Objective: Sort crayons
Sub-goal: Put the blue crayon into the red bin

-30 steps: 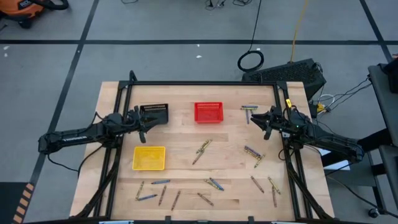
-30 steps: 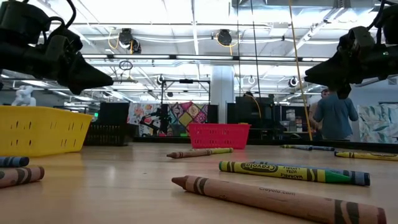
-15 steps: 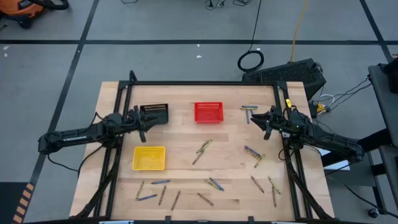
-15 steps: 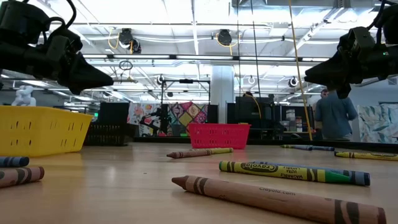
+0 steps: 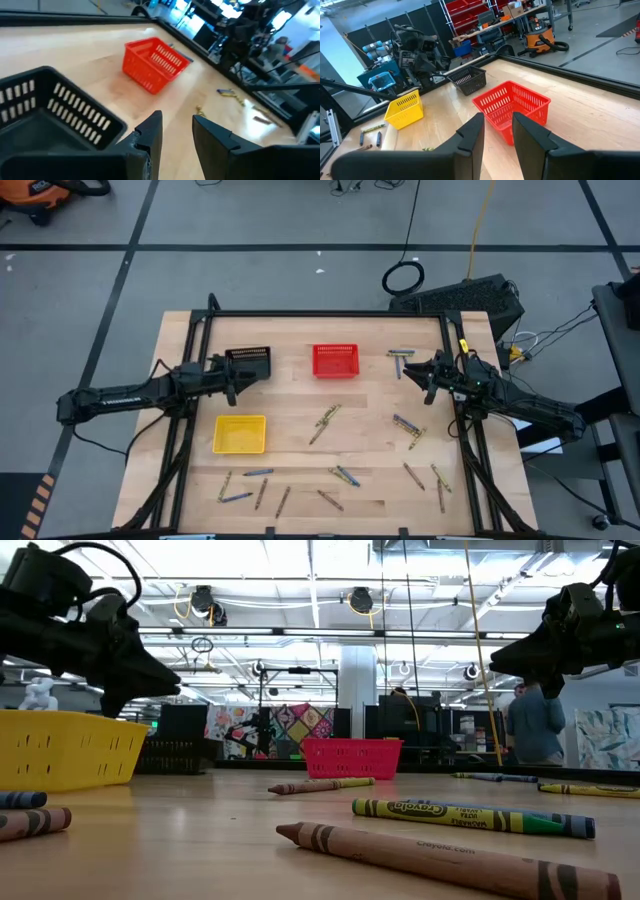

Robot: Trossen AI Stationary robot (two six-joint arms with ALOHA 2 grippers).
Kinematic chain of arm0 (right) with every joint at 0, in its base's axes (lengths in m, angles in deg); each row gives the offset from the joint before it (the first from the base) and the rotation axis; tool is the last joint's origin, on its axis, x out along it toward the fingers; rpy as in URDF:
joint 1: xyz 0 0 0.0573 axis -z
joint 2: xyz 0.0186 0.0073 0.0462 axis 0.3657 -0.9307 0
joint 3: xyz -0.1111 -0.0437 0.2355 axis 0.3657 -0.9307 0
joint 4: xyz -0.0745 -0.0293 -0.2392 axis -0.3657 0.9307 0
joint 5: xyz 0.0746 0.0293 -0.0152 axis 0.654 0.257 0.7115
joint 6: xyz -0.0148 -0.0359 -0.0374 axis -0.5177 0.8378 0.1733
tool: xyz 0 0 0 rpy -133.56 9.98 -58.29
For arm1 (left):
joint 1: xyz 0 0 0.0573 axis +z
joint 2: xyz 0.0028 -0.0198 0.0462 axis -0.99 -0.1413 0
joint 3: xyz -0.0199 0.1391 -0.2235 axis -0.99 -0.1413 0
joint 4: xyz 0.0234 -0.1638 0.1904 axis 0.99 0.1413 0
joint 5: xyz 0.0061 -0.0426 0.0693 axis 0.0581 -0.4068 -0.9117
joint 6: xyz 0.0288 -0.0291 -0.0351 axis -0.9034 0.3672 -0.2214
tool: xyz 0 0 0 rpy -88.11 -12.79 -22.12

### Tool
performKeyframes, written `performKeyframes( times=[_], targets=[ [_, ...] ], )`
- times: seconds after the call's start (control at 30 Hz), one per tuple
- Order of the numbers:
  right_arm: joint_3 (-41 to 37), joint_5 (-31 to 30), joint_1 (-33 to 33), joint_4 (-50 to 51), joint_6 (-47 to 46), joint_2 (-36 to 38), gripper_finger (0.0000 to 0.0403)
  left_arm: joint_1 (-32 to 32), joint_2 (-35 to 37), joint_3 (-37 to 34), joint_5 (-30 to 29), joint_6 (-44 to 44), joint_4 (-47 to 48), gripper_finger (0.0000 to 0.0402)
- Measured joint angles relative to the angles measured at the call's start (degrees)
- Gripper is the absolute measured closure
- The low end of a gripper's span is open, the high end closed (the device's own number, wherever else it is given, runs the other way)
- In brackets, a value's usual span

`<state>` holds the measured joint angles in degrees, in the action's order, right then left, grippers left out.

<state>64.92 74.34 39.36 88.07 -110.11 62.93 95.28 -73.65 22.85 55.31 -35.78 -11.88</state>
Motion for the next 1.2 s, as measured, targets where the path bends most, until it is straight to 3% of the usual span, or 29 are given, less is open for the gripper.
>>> performKeyframes(
  times=[0.2, 0.37, 0.7, 0.93, 1.2],
  targets=[
    [0.0, 0.0, 0.0, 0.0, 0.0, 0.0, 0.0314, 0.1, -2.7, 0.0, -1.0, 0.8, -0.1, 0.0288],
    [0.0, 0.0, 0.0, 0.0, 0.0, 0.0, 0.0314, 0.1, -4.2, 0.0, -1.1, -6.3, -0.2, 0.0288],
    [0.0, 0.0, 0.0, 0.0, 0.0, 0.0, 0.0314, 0.1, -5.2, 0.0, 3.6, -11.8, 0.2, 0.0288],
    [0.0, 0.0, 0.0, 0.0, 0.0, 0.0, 0.0314, 0.1, -5.2, 0.0, 3.0, -17.0, 0.2, 0.0288],
    [-0.2, -0.3, 0.0, -3.4, 0.2, 0.0, 0.0314, 0.1, -5.2, 0.0, 3.5, -15.5, 0.2, 0.0288]
  ],
)
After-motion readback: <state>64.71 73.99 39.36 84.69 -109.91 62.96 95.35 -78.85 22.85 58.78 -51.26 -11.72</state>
